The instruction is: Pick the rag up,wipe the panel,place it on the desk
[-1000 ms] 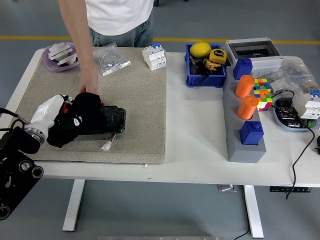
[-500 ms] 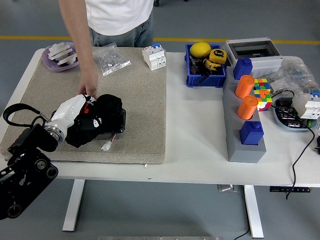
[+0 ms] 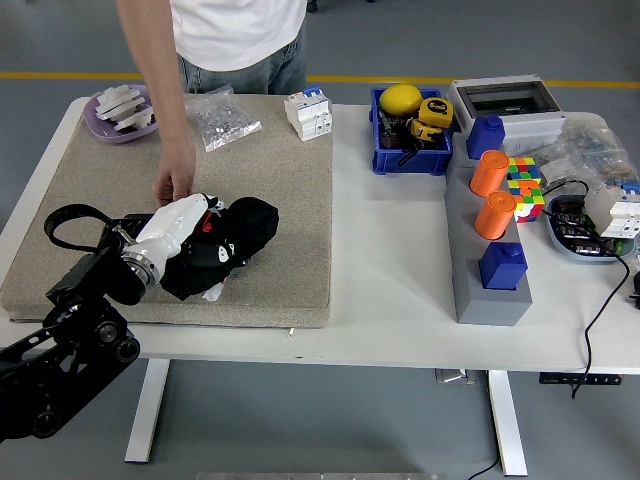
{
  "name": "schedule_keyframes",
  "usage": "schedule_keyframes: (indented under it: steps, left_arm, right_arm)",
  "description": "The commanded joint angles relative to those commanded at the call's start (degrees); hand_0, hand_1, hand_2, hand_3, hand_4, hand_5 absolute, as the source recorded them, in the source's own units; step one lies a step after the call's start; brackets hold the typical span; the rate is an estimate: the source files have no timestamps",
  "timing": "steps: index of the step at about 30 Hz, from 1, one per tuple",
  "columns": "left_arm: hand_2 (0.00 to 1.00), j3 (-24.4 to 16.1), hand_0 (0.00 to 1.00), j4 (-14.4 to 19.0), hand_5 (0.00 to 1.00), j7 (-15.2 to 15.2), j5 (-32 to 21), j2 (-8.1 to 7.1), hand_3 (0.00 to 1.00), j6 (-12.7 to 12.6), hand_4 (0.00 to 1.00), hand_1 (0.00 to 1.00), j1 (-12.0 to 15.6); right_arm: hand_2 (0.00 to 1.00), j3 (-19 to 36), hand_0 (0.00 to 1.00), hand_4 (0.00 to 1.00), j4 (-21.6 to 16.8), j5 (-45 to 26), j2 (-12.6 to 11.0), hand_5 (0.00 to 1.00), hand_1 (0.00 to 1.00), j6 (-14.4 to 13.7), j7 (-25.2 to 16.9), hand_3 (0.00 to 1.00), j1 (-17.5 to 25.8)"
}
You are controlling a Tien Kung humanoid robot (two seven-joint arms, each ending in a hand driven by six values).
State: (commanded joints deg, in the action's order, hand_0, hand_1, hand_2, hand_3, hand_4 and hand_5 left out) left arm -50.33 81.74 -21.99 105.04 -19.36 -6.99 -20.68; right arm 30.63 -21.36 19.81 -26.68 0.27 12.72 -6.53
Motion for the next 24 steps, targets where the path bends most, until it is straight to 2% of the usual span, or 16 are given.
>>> schedule_keyframes:
  steps: [6, 12, 24]
  left_arm:
    - [0.54, -0.6, 0.207, -0.4, 0.002, -0.2, 0.2, -0.05, 0.517, -0.2, 0.243, 0.117, 0.2]
    - [0.54, -2.1, 0.207, -1.8, 0.002, 0.0, 0.5, -0.81, 0.516, -0.5, 0.247, 0.117, 0.6]
    - [0.536, -6.2, 0.205, -3.1, 0.002, -0.3, 2.6, -4.37, 0.515, -0.9, 0.233, 0.116, 2.9]
  right_arm:
    - [0.639, 0.0, 0.744, 0.998, 0.0, -0.1, 0.0, 0.626, 0.588, 0.0, 0.0, 0.615, 0.1]
    - [0.64, 0.1, 0.745, 0.998, -0.1, 0.0, 0.0, 0.625, 0.588, -0.1, 0.0, 0.615, 0.0]
    - [0.639, 0.3, 0.745, 0.998, -0.1, 0.2, -0.1, 0.623, 0.587, 0.0, 0.0, 0.615, 0.2]
